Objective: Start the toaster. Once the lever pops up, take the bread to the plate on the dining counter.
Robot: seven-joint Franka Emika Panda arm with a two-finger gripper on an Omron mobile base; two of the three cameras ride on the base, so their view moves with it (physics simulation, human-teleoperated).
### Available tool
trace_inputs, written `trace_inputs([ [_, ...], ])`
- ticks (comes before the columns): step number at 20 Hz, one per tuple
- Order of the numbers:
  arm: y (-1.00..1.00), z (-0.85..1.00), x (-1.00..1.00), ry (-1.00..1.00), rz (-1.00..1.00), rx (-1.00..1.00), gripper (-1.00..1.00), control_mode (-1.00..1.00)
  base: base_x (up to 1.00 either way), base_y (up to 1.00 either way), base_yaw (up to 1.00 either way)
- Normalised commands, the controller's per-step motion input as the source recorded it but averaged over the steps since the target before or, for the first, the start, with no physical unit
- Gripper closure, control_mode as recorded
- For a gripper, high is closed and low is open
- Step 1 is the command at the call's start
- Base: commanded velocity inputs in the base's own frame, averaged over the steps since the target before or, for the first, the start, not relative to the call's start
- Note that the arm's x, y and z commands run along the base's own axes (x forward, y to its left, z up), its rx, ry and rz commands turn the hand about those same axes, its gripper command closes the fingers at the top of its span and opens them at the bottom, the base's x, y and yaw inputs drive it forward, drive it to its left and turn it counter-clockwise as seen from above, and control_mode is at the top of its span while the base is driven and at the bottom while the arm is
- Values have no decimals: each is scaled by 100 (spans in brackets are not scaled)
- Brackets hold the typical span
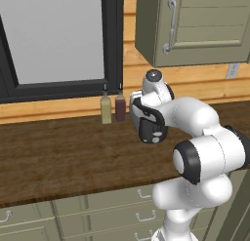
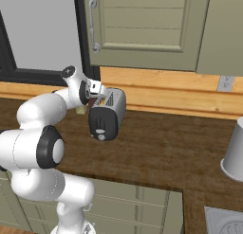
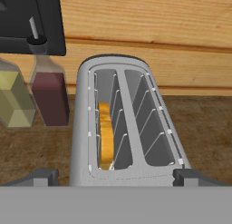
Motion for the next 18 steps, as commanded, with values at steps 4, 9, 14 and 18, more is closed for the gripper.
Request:
trace_inputs([
  [4,0,0,0,0,0,0,-100,-100,0,0,0],
  [9,0,0,0,0,0,0,-100,-100,0,0,0],
  [14,0,0,0,0,0,0,-100,-100,0,0,0],
  [18,0,0,0,0,0,0,-100,-100,0,0,0],
])
